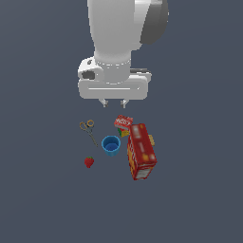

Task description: Pick up a designated object from a clutter of objects.

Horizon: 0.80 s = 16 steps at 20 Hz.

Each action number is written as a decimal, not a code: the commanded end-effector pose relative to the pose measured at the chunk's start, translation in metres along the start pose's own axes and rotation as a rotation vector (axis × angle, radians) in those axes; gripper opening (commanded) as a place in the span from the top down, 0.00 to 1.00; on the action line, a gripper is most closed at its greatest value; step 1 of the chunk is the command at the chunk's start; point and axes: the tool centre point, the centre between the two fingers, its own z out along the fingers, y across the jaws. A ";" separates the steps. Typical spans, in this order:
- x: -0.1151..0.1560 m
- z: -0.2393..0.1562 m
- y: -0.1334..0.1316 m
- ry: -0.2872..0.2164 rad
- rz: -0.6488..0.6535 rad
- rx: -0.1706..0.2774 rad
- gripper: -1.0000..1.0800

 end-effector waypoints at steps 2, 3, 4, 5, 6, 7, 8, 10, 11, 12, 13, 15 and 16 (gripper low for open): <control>0.002 0.011 0.002 -0.002 -0.048 -0.017 0.38; 0.002 0.015 0.003 -0.003 -0.067 -0.023 0.38; 0.003 0.020 0.004 -0.003 -0.088 -0.030 0.38; 0.003 0.025 0.004 -0.004 -0.110 -0.038 0.38; 0.004 0.030 0.005 -0.006 -0.134 -0.045 0.38; 0.005 0.036 0.006 -0.007 -0.161 -0.053 0.38; 0.005 0.042 0.007 -0.009 -0.190 -0.062 0.38; 0.006 0.055 0.008 -0.013 -0.253 -0.080 0.38; 0.006 0.062 0.009 -0.015 -0.289 -0.089 0.38; 0.007 0.070 0.010 -0.018 -0.326 -0.098 0.38; 0.007 0.078 0.010 -0.021 -0.364 -0.107 0.38; 0.007 0.093 0.011 -0.028 -0.440 -0.124 0.38; 0.007 0.100 0.011 -0.031 -0.479 -0.131 0.38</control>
